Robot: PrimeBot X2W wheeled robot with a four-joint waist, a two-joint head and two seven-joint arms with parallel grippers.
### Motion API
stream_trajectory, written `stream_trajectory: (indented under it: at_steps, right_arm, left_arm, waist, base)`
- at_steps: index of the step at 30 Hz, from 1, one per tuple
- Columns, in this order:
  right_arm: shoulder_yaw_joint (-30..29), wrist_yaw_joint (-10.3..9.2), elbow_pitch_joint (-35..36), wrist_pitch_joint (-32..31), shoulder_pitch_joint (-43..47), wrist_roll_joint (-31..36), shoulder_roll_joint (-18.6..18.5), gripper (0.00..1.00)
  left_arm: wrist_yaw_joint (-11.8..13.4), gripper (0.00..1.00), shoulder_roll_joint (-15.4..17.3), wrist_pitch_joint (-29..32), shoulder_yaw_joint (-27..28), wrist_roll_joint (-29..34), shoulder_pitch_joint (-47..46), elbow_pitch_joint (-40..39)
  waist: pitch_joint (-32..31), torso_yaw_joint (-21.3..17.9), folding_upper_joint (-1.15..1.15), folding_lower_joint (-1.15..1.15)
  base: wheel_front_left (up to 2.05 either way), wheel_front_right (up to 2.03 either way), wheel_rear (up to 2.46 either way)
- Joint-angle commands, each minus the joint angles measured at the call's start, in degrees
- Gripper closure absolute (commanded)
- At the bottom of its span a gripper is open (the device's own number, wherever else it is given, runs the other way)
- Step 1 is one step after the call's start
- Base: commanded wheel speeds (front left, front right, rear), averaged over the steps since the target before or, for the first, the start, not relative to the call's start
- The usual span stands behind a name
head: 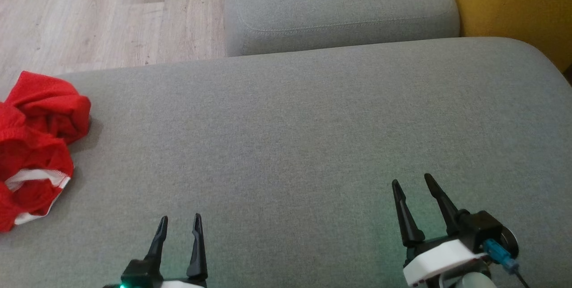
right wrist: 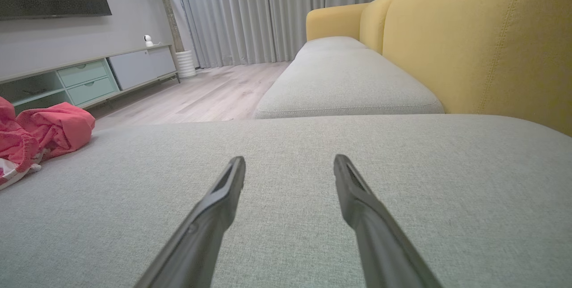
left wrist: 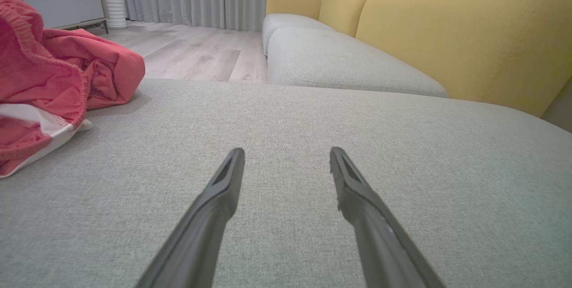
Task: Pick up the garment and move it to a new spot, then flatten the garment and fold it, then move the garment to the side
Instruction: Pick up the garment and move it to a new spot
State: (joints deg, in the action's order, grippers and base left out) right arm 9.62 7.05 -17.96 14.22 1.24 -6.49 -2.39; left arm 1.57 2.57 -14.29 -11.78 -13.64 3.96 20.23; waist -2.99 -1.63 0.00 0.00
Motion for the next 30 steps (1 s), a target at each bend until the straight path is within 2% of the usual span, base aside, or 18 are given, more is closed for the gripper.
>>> stream_trajectory:
  at_steps: [1, 6, 11, 21, 22, 30]
  right_arm:
    - [1.2, 0.44, 1.9, 0.8, -2.6, 0.1, -0.5, 0.0]
    - [1.0, 0.44, 2.0, 0.8, -2.5, 0.1, -0.5, 0.0]
    - [0.5, 0.44, 2.1, 0.8, -2.3, 0.2, -0.5, 0.0]
    - [0.8, 0.44, 2.6, 0.8, -1.3, -0.9, -0.5, 0.0]
    - [0.8, 0.44, 2.6, 0.8, -1.3, -0.9, -0.5, 0.0]
    - [1.9, 0.44, 3.6, 0.8, -0.1, -2.2, -0.5, 0.0]
  left_arm:
    - [0.2, 0.0, 0.3, -0.7, 1.8, -0.3, -1.8, -1.4]
    - [0.2, 0.0, 0.3, -0.7, 1.9, -0.3, -1.8, -1.3]
    - [0.3, 0.0, 0.3, -0.7, 2.2, -0.1, -2.3, -1.5]
    - [1.0, 0.0, 1.1, -0.7, 2.3, 0.8, -2.1, -2.4]
    - [1.0, 0.0, 1.1, -0.7, 2.3, 0.8, -2.1, -2.4]
    - [1.6, 0.0, 2.3, -0.3, 2.5, 0.9, -1.5, -3.7]
  waist:
    - [0.0, 0.0, 0.0, 0.0]
    - [0.0, 0.3, 0.0, 0.0]
    - [0.0, 2.8, 0.0, 0.0]
    - [-0.6, 14.8, 0.0, 0.0]
    - [-0.6, 14.8, 0.0, 0.0]
    - [-1.6, 23.7, 0.0, 0.0]
  base:
    - [0.0, 0.0, 0.0]
    - [0.0, 0.0, 0.0]
    - [0.0, 0.0, 0.0]
    - [0.0, 0.0, 0.0]
    - [0.0, 0.0, 0.0]
    - [0.0, 0.0, 0.0]
